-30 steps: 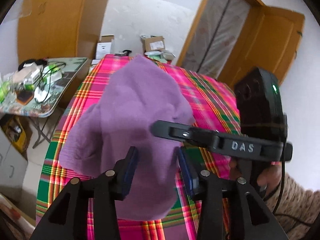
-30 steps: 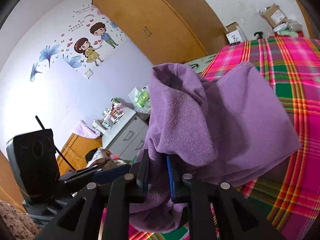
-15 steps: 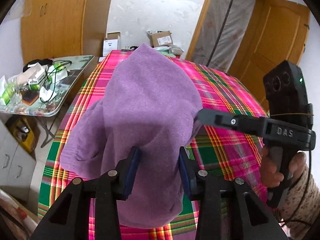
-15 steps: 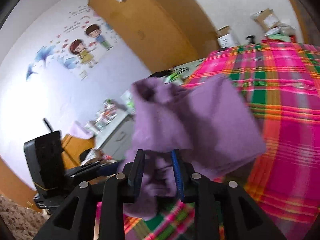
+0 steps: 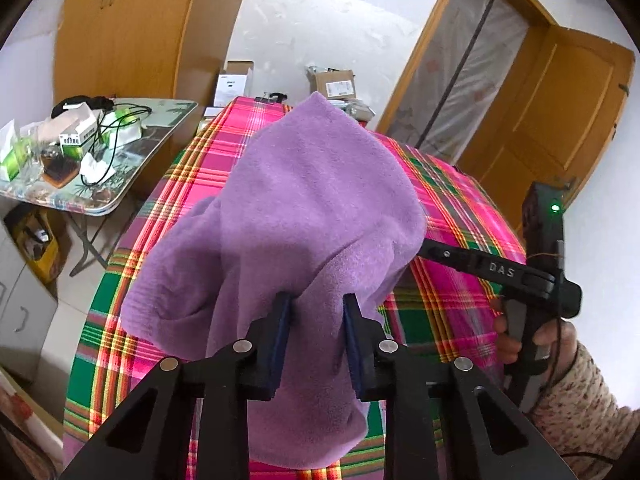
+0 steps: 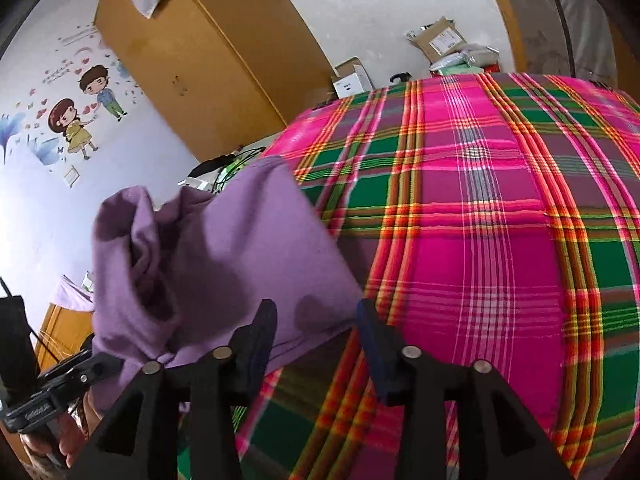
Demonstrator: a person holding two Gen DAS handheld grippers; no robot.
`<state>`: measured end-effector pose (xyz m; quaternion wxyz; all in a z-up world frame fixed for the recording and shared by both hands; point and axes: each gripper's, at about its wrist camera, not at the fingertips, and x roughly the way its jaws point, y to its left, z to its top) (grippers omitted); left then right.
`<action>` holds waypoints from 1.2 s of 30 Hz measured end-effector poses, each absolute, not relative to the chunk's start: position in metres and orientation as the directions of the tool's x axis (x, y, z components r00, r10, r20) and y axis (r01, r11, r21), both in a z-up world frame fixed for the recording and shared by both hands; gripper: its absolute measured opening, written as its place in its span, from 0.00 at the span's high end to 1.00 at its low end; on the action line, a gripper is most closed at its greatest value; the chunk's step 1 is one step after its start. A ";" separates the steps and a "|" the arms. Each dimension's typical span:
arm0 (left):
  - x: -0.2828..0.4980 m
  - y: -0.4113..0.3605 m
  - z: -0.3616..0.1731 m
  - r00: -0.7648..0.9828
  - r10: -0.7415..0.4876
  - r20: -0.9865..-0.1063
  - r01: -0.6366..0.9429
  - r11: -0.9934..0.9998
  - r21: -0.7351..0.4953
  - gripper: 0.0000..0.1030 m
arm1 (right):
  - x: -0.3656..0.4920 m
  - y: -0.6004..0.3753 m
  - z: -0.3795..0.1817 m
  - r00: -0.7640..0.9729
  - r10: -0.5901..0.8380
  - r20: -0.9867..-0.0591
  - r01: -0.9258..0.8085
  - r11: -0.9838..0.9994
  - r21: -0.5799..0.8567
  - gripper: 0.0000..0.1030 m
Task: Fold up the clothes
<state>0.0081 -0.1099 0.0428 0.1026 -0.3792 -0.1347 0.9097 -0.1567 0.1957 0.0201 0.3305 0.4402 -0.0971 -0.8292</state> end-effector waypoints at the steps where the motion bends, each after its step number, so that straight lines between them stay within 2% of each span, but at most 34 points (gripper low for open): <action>1: 0.008 -0.110 0.043 -0.692 0.290 -0.661 -0.084 -0.942 -0.325 0.74 | -0.160 0.193 0.018 -0.388 -0.627 -0.675 0.460 -0.767 0.447 0.56; 8: 0.006 -0.115 0.044 -0.697 0.309 -0.647 -0.081 -0.930 -0.357 0.77 | -0.173 0.184 0.014 -0.366 -0.639 -0.676 0.450 -0.758 0.472 0.56; 9: 0.005 -0.115 0.044 -0.698 0.311 -0.645 -0.082 -0.929 -0.360 0.77 | -0.173 0.182 0.016 -0.360 -0.648 -0.672 0.453 -0.750 0.481 0.58; 11: 0.005 -0.114 0.045 -0.700 0.314 -0.642 -0.083 -0.928 -0.364 0.78 | -0.172 0.180 0.016 -0.330 -0.675 -0.660 0.466 -0.725 0.508 0.79; 14: 0.005 -0.112 0.047 -0.704 0.318 -0.635 -0.086 -0.926 -0.368 0.80 | -0.167 0.182 0.022 -0.326 -0.689 -0.648 0.487 -0.709 0.510 0.83; 23: 0.005 -0.098 0.063 -0.720 0.351 -0.599 -0.136 -0.917 -0.374 0.82 | -0.141 0.214 0.066 -0.431 -0.707 -0.561 0.531 -0.701 0.476 0.85; 33: -0.003 -0.060 0.073 -0.696 0.412 -0.588 -0.232 -0.904 -0.359 0.87 | -0.121 0.265 0.092 -0.557 -0.641 -0.527 0.474 -0.767 0.432 0.85; 36: -0.009 -0.050 0.072 -0.685 0.431 -0.587 -0.251 -0.896 -0.365 0.92 | -0.119 0.283 0.094 -0.585 -0.614 -0.530 0.445 -0.789 0.424 0.85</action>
